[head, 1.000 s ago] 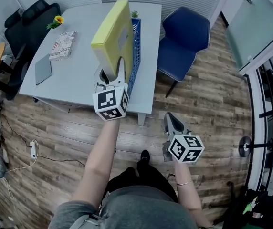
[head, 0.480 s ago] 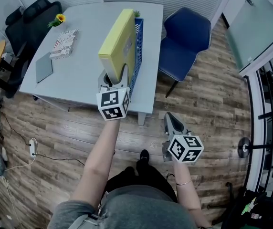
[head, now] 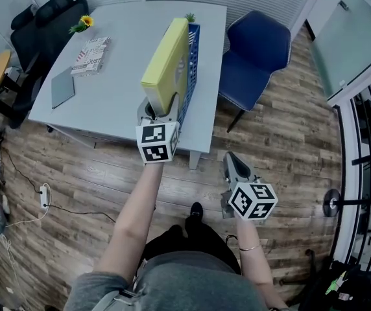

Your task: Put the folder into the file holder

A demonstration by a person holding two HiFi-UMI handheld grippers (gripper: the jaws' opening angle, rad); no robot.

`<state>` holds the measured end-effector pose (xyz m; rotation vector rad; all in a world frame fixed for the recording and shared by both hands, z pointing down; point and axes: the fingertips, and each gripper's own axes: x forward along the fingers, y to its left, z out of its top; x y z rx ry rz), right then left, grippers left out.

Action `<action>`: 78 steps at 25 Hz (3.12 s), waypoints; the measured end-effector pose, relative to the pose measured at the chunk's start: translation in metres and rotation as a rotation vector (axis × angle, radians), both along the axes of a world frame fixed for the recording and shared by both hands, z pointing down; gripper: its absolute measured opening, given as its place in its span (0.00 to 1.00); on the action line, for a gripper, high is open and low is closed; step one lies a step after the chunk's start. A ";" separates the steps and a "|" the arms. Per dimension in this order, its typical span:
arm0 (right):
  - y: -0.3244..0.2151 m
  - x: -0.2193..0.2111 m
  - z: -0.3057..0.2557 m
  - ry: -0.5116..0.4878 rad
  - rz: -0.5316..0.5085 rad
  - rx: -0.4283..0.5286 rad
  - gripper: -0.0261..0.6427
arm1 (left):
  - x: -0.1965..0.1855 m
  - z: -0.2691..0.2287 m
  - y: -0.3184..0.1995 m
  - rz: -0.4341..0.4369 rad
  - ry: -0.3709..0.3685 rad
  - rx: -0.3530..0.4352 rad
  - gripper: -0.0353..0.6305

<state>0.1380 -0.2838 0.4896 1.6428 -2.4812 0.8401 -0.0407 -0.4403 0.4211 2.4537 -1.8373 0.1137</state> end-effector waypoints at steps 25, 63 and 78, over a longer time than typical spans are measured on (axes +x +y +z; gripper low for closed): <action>0.023 -0.037 -0.001 0.019 -0.077 0.012 0.05 | -0.026 0.058 0.082 0.016 0.031 -0.180 0.42; 0.049 -0.063 0.004 0.126 -0.180 0.035 0.04 | -0.050 0.095 0.188 0.017 0.064 -0.376 0.10; 0.044 -0.061 0.005 0.120 -0.199 0.032 0.04 | -0.051 0.094 0.195 -0.007 0.126 -0.463 0.10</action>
